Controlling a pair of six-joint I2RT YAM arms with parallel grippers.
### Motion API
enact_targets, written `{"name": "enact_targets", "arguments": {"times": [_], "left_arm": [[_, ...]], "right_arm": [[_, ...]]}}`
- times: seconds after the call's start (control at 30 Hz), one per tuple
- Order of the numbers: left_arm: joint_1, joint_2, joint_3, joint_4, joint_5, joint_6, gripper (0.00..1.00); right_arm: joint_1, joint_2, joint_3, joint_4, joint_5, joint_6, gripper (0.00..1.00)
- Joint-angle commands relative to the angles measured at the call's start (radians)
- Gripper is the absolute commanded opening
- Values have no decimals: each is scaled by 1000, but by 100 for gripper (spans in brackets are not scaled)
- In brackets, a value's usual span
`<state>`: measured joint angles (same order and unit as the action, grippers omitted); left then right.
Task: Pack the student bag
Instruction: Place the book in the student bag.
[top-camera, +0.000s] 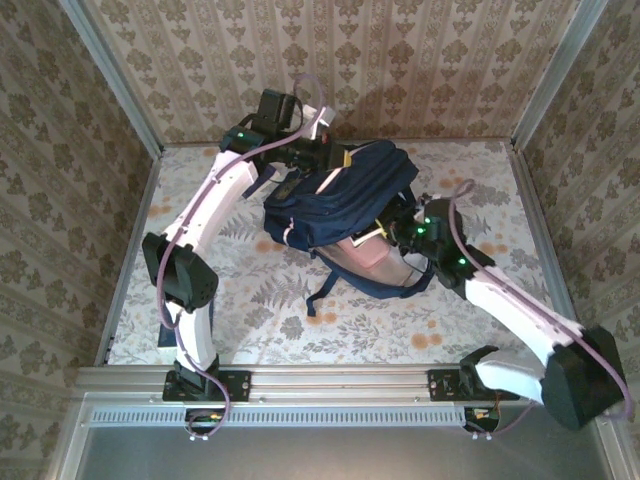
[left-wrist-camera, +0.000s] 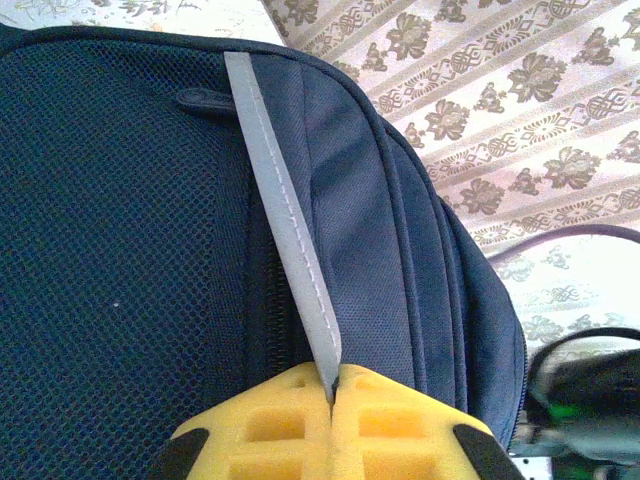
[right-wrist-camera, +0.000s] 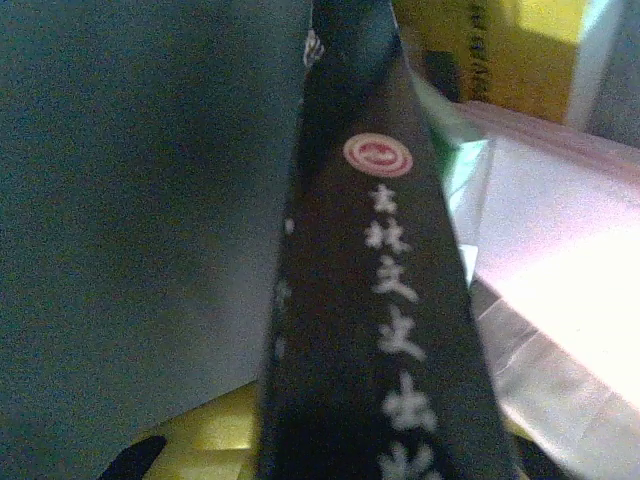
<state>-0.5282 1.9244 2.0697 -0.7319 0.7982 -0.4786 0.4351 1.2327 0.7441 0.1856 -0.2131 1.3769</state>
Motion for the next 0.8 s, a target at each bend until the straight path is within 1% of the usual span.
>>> {"name": "enact_targets", "arguments": {"times": [0.0, 0.03, 0.07, 0.13, 0.17, 0.2, 0.23, 0.27, 0.3, 0.33, 0.37, 0.4, 0.47, 0.6, 0.7, 0.77], "left_arm": [[10, -34, 96, 137, 89, -32, 0], [10, -33, 100, 144, 94, -39, 0], [11, -32, 102, 151, 100, -49, 0], [10, -29, 103, 167, 110, -65, 0], [10, -27, 104, 174, 112, -71, 0], [10, -24, 104, 180, 114, -77, 0], [10, -20, 104, 184, 118, -82, 0], [10, -15, 104, 187, 119, -87, 0], [10, -11, 105, 187, 119, -87, 0], [11, -8, 107, 184, 119, -85, 0], [13, -5, 107, 180, 113, -82, 0], [16, -2, 107, 177, 110, -81, 0], [23, 2, 106, 173, 110, -78, 0], [39, 11, 106, 169, 105, -73, 0], [46, 16, 106, 167, 95, -69, 0], [42, 16, 98, 171, 89, -72, 0]], "right_arm": [[39, 112, 112, 146, 119, -1, 0], [51, 149, 141, 147, 147, -4, 0], [65, 229, 178, 160, 169, -5, 0], [78, 354, 255, 236, 188, -9, 0], [82, 423, 305, 262, 193, -11, 4], [85, 489, 359, 267, 200, -13, 13], [85, 544, 411, 263, 196, -25, 26], [84, 602, 470, 230, 187, -37, 44], [81, 651, 526, 185, 173, -42, 58], [77, 676, 548, 162, 160, -44, 64], [74, 679, 541, 175, 154, -45, 70], [76, 661, 505, 208, 156, -56, 75], [77, 595, 435, 215, 160, -96, 84], [74, 388, 292, 136, 180, -253, 99], [74, 241, 216, 26, 182, -365, 100], [73, 145, 156, -31, 196, -403, 99]]}}
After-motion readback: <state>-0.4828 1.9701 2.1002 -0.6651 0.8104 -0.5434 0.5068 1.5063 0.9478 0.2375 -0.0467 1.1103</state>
